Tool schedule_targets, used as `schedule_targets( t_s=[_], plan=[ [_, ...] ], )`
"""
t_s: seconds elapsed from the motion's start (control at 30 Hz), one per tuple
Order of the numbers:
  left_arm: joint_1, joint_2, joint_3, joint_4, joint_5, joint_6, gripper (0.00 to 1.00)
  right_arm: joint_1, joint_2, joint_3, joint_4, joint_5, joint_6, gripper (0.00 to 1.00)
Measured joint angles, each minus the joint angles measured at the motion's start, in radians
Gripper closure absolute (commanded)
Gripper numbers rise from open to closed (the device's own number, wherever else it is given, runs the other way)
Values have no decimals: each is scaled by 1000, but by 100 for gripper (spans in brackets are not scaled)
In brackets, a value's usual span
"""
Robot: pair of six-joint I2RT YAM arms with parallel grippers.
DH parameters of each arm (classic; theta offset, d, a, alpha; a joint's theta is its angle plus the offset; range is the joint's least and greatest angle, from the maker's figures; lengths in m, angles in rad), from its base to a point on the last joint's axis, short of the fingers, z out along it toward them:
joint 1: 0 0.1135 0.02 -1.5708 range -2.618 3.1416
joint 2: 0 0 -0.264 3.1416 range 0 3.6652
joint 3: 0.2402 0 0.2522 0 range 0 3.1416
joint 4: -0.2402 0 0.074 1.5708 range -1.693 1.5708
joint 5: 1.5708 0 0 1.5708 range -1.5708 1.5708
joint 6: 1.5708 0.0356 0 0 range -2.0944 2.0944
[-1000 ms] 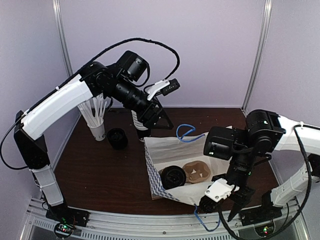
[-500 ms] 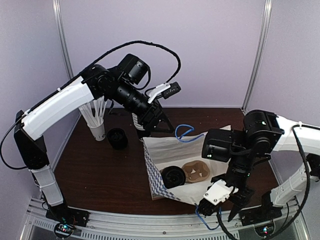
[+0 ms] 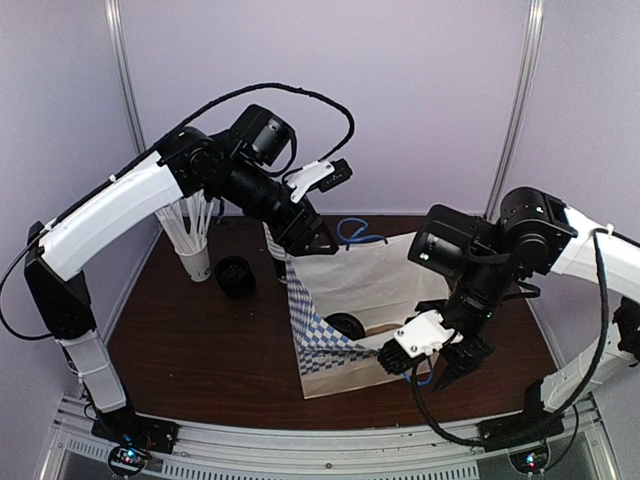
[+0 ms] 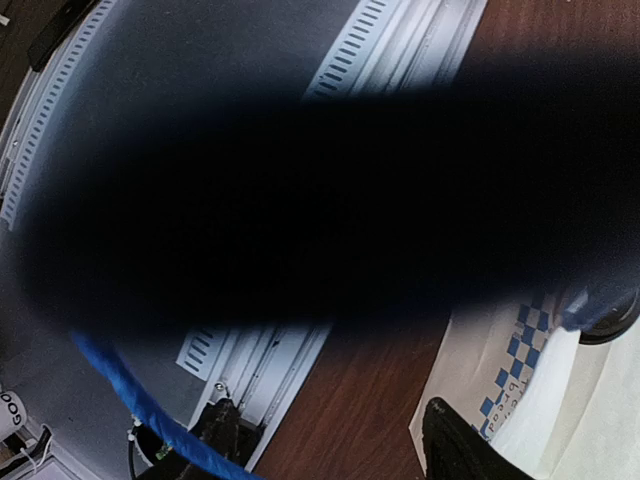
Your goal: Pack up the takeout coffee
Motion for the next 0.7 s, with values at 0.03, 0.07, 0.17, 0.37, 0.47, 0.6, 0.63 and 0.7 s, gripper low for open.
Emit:
schedule_targets(
  t_s=[0.03,0.07,0.17,0.37,0.47,0.6,0.63,0.7],
  plan=[
    [1,-3,0,0,-25,-5,27,-12,2,9,5,14,-1,36],
    [3,-8,0,-1,-53,-13,27,-23,3,18,8,22,-2,36],
    [18,-39,-20,0,-154,-51,27,-60,7,58,13,48,-5,32],
    [132,-154,-160,13,-328,-146,27,-195,7,197,21,50,-7,28],
    [196,-207,-241,32,-361,-180,27,-263,-5,239,21,26,-8,28],
    [224,-237,-288,34,-367,-207,27,-323,-25,243,22,-16,-7,28],
    [224,-237,-288,34,-373,-215,28,-336,-27,243,23,-31,-6,28],
    [225,-237,-290,32,-397,-237,30,-369,-28,243,25,-64,-5,28]
  ],
)
